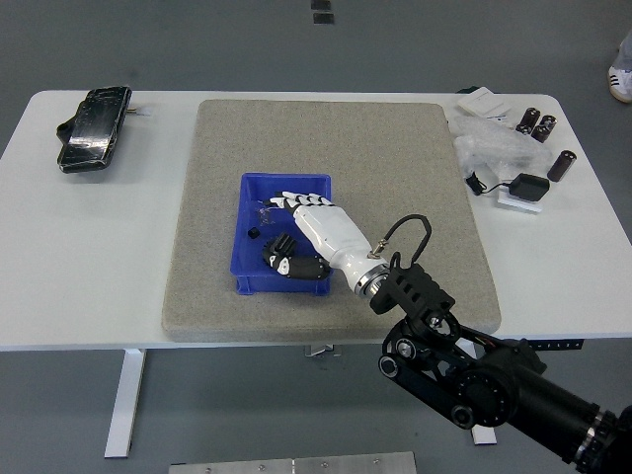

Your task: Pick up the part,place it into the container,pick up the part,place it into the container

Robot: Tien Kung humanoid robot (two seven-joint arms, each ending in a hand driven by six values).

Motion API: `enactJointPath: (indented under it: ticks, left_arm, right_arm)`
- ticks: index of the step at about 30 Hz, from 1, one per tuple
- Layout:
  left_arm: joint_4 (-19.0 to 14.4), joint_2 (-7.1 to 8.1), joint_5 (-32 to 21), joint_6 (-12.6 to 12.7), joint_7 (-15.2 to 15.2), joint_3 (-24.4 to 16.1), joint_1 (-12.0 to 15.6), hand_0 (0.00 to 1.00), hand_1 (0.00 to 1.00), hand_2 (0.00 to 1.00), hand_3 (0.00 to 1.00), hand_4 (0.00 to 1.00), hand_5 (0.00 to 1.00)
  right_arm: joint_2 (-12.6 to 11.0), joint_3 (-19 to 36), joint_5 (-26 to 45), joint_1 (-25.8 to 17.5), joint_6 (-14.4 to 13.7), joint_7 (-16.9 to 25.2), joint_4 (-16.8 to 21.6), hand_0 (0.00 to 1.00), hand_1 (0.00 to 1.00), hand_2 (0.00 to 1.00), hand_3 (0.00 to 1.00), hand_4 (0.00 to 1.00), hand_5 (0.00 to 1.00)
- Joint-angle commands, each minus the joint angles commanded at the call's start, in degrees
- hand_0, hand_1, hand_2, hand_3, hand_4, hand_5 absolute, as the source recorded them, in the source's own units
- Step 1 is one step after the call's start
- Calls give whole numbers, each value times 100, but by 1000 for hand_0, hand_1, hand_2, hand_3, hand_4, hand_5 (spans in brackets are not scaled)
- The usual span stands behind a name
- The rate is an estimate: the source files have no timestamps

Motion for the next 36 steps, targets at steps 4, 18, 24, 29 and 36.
enactJointPath:
  ticks: [4,18,24,29,36]
  left_arm:
    - [0,-5,4,-3,-14,3,-4,654,579,580,613,741,282]
    - [0,-26,-19,-12,13,7,31,654,579,578,611,741,286]
    - [0,-49,-29,-18,16,16,31,654,579,577,611,740,282]
    - [0,-48,0,-28,15,7,18,654,579,577,611,739,282]
    - [0,1,43,-28,48,-25,46,654,578,577,613,739,279]
  right_arm:
    - [-45,196,300,-135,-240,149,136,982,941,913,861,782,392]
    - [-662,1836,2464,-635,-620,1466,-62,764,706,719,699,770,400]
    - [-719,1978,3056,-804,-463,1994,-85,765,707,719,699,768,390]
    - [-783,2057,3713,-951,-448,2553,-24,745,685,702,674,768,386]
    - [-852,2413,4355,-1210,-322,2830,104,741,683,698,673,777,391]
